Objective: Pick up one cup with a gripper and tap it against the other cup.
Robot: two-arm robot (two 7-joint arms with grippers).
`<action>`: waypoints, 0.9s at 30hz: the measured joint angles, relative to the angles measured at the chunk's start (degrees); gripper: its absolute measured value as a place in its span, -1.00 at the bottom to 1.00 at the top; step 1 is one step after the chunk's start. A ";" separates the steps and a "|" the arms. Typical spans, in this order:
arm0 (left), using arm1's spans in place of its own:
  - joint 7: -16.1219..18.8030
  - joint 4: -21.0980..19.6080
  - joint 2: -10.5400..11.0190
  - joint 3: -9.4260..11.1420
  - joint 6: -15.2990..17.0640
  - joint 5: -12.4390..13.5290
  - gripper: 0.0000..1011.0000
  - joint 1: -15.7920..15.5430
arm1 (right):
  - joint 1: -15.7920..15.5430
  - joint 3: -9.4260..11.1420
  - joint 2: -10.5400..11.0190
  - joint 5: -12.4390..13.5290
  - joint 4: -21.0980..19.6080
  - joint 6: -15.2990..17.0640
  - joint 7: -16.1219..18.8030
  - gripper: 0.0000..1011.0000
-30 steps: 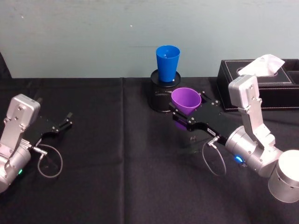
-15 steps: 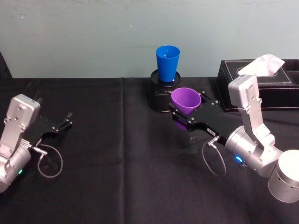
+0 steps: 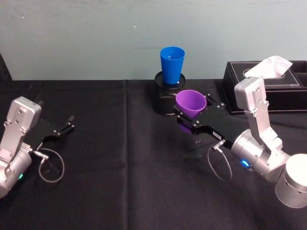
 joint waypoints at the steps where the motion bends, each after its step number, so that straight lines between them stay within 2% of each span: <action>1: 0.00 0.00 0.00 0.00 0.00 0.00 0.98 0.00 | 0.00 0.00 0.00 0.00 0.00 0.00 0.00 0.47; 27: 0.00 0.00 0.00 0.00 0.00 0.00 0.98 0.00 | 0.00 0.00 0.00 0.00 0.00 0.00 0.00 0.47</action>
